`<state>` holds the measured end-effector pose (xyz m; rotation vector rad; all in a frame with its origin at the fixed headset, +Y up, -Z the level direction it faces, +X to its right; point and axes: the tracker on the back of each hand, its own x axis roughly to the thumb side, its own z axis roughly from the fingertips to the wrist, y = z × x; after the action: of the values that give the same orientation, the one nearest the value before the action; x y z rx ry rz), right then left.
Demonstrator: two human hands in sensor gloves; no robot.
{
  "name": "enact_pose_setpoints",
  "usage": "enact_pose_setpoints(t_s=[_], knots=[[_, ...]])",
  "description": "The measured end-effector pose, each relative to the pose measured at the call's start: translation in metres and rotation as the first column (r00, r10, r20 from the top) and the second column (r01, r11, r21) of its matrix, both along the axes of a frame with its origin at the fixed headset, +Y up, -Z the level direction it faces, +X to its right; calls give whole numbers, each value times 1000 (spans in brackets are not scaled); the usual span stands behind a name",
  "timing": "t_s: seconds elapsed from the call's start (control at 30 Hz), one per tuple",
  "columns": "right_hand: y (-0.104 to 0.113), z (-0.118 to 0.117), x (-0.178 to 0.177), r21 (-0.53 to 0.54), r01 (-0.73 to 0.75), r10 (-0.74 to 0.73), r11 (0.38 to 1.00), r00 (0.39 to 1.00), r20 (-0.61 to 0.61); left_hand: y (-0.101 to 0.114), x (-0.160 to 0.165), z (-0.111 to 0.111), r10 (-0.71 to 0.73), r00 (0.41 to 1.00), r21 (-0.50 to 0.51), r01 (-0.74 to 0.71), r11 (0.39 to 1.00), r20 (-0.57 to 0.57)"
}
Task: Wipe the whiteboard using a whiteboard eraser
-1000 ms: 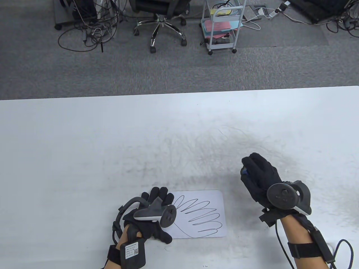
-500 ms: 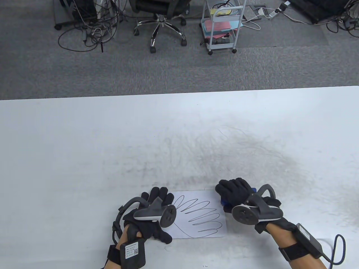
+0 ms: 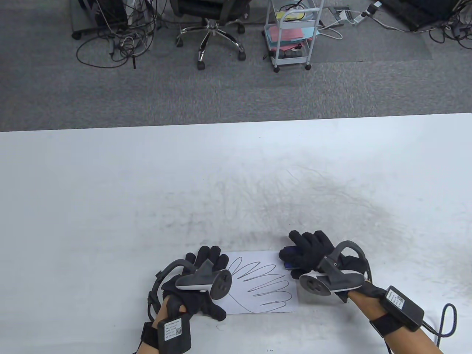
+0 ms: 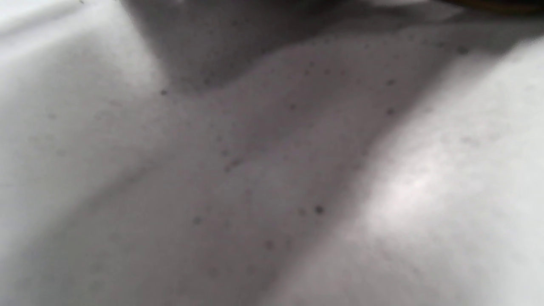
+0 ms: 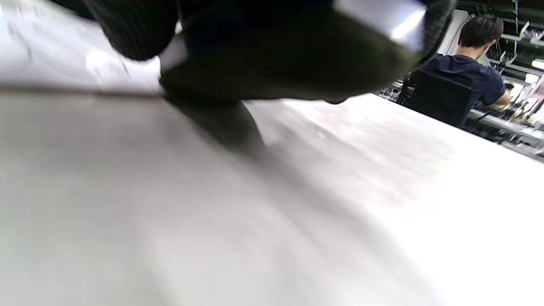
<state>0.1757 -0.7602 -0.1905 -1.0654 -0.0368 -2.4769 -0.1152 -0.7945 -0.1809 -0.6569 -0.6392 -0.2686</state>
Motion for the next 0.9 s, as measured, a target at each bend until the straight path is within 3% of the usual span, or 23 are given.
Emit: enact_pose_setpoints(t_s=[0.03, 0.13, 0.37, 0.6, 0.7, 0.8, 0.9], knots=[[-3, 2, 3, 22, -47, 47, 999, 999, -4, 0, 0, 0, -3, 1000, 7, 3, 1000, 0], [-7, 1, 4, -18, 50, -50, 999, 999, -3, 0, 1, 2, -5, 1000, 35, 6, 999, -7], [-1, 10, 4, 3, 64, -63, 998, 995, -80, 1, 1, 2, -37, 999, 24, 37, 999, -33], [2, 79, 3, -17, 64, -66, 998, 966, -251, 0, 1, 2, -28, 999, -1, 28, 1000, -31], [5, 95, 2, -38, 45, -53, 998, 962, -269, 0, 1, 1, -24, 999, -2, 24, 1000, -27], [8, 92, -1, -48, 14, -26, 999, 966, -257, -1, 1, 1, -17, 1000, -3, 17, 1000, -22], [9, 62, -8, -84, -1, -9, 996, 992, -123, -1, 1, 1, -16, 1000, -4, 16, 1000, -20]])
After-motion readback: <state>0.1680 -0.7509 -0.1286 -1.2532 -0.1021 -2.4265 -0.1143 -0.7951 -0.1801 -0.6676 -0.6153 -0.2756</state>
